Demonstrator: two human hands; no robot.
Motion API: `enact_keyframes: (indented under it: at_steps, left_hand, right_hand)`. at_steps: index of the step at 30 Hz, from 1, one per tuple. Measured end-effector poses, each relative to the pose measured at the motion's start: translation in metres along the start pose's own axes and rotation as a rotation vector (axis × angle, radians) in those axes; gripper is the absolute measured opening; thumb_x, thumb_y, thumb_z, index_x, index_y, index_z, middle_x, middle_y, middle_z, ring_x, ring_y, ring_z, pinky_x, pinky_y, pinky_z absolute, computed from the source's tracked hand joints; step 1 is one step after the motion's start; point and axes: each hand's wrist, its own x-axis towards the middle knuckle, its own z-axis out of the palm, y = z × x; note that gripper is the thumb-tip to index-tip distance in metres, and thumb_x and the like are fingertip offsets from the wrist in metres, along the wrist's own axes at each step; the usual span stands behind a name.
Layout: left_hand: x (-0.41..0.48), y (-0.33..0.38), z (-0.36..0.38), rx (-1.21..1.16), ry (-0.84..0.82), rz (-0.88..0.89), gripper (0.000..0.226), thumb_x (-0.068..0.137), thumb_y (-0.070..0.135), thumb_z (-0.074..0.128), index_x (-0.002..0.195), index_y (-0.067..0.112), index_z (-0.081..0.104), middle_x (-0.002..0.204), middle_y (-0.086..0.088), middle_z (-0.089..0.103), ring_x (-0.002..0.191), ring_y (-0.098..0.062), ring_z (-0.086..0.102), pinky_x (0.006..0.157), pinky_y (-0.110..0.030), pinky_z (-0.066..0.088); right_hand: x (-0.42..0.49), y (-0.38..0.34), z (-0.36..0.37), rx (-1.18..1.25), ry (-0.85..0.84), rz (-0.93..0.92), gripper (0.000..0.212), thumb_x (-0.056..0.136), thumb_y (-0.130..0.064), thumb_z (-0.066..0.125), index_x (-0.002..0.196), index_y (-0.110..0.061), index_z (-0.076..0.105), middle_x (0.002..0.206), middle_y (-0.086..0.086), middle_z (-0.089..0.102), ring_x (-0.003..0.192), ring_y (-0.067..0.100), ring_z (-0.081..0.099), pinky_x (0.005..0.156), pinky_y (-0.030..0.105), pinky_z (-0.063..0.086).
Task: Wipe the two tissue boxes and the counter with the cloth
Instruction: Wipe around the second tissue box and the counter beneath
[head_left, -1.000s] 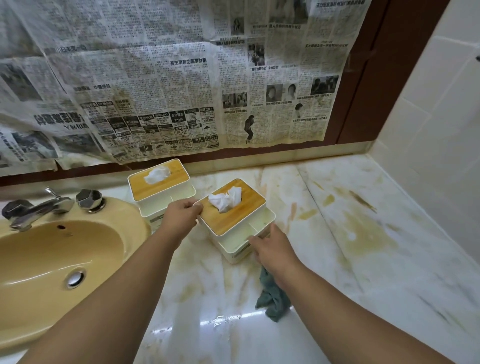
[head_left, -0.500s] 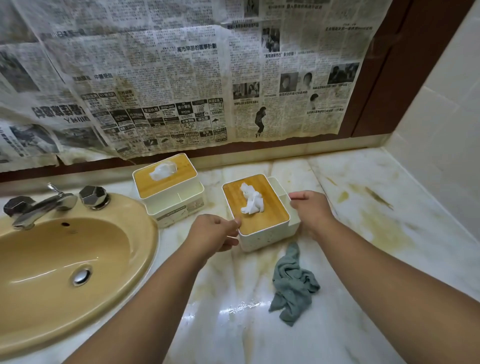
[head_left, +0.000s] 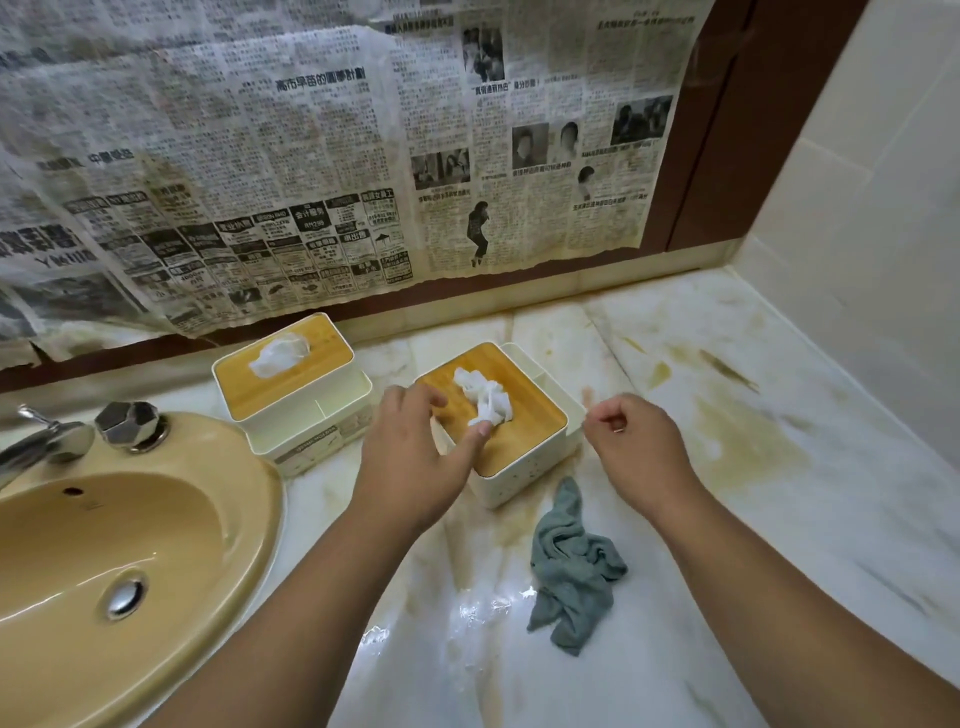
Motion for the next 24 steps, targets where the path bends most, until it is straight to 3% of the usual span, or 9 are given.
enact_keyframes:
  at_steps: [2, 4, 7, 9, 13, 16, 20, 22, 24]
  left_hand:
    - [0.011, -0.001, 0.006, 0.033, 0.017, 0.165, 0.058, 0.082, 0.064, 0.062, 0.126, 0.027, 0.053, 0.12, 0.007, 0.048, 0.112, -0.016, 0.048, 0.094, -0.036, 0.04]
    - [0.026, 0.0, 0.012, 0.046, -0.025, 0.255, 0.068, 0.081, 0.064, 0.061, 0.136, 0.026, 0.049, 0.131, 0.005, 0.049, 0.124, -0.019, 0.045, 0.105, -0.043, 0.037]
    - [0.044, 0.007, 0.021, 0.004, -0.124, 0.331, 0.072, 0.082, 0.064, 0.06, 0.141, 0.025, 0.047, 0.137, 0.005, 0.05, 0.131, -0.016, 0.043, 0.112, -0.045, 0.034]
    - [0.051, 0.014, 0.025, -0.02, -0.172, 0.36, 0.069, 0.082, 0.062, 0.061, 0.139, 0.024, 0.05, 0.136, 0.004, 0.052, 0.129, -0.016, 0.043, 0.112, -0.043, 0.034]
    - [0.064, 0.028, 0.032, 0.025, -0.291, 0.397, 0.048, 0.086, 0.054, 0.065, 0.123, 0.025, 0.063, 0.126, 0.005, 0.057, 0.119, -0.017, 0.05, 0.103, -0.035, 0.04]
    - [0.072, 0.028, 0.04, 0.009, -0.319, 0.402, 0.035, 0.081, 0.05, 0.068, 0.104, 0.024, 0.07, 0.112, 0.006, 0.061, 0.11, -0.02, 0.056, 0.099, -0.041, 0.045]
    - [0.074, 0.025, 0.048, 0.006, -0.224, 0.389, 0.016, 0.083, 0.036, 0.075, 0.093, 0.023, 0.075, 0.112, 0.009, 0.067, 0.109, -0.017, 0.058, 0.09, -0.026, 0.037]
    - [0.075, 0.024, 0.05, -0.043, -0.2, 0.355, 0.01, 0.083, 0.031, 0.075, 0.091, 0.025, 0.077, 0.113, 0.011, 0.069, 0.11, -0.015, 0.059, 0.093, -0.026, 0.039]
    - [0.074, 0.023, 0.051, -0.089, -0.192, 0.329, 0.006, 0.082, 0.03, 0.075, 0.087, 0.027, 0.076, 0.112, 0.013, 0.07, 0.11, -0.014, 0.06, 0.099, -0.031, 0.044]
  right_hand:
    - [-0.035, 0.006, -0.003, -0.081, -0.059, -0.055, 0.011, 0.091, -0.021, 0.066, 0.081, -0.026, 0.066, 0.083, -0.011, 0.066, 0.078, 0.006, 0.062, 0.066, 0.017, 0.045]
    - [-0.062, 0.016, -0.001, -0.22, -0.168, -0.081, 0.004, 0.089, -0.032, 0.068, 0.089, -0.031, 0.064, 0.093, -0.014, 0.06, 0.083, 0.004, 0.059, 0.072, 0.018, 0.046]
    - [-0.088, 0.028, 0.005, -0.458, -0.371, -0.146, 0.046, 0.083, -0.056, 0.065, 0.123, -0.037, 0.054, 0.119, -0.015, 0.045, 0.109, 0.01, 0.049, 0.091, 0.027, 0.047]
    - [-0.097, 0.03, 0.01, -0.656, -0.442, -0.211, 0.068, 0.08, -0.063, 0.063, 0.138, -0.035, 0.041, 0.133, -0.011, 0.038, 0.115, 0.018, 0.044, 0.092, 0.033, 0.048]
    - [-0.099, 0.04, 0.024, -0.818, -0.431, -0.273, 0.062, 0.087, -0.039, 0.067, 0.141, -0.029, 0.039, 0.137, -0.003, 0.041, 0.107, 0.024, 0.048, 0.082, 0.037, 0.05]
    - [-0.094, 0.044, 0.027, -0.698, -0.35, -0.238, 0.038, 0.089, -0.024, 0.06, 0.127, -0.029, 0.054, 0.123, -0.005, 0.051, 0.101, 0.021, 0.053, 0.075, 0.033, 0.048]
    - [-0.091, 0.04, 0.026, -0.485, -0.275, -0.155, 0.028, 0.083, -0.03, 0.059, 0.112, -0.03, 0.063, 0.106, -0.009, 0.062, 0.101, 0.017, 0.048, 0.08, 0.03, 0.046]
    - [-0.093, 0.034, 0.025, -0.25, -0.217, -0.035, 0.023, 0.078, -0.034, 0.065, 0.101, -0.029, 0.065, 0.091, -0.009, 0.067, 0.097, 0.016, 0.054, 0.078, 0.031, 0.05]
    - [-0.089, 0.029, 0.024, 0.123, -0.162, 0.133, 0.019, 0.075, -0.027, 0.071, 0.093, -0.022, 0.067, 0.08, -0.005, 0.07, 0.078, 0.015, 0.064, 0.067, 0.029, 0.054]
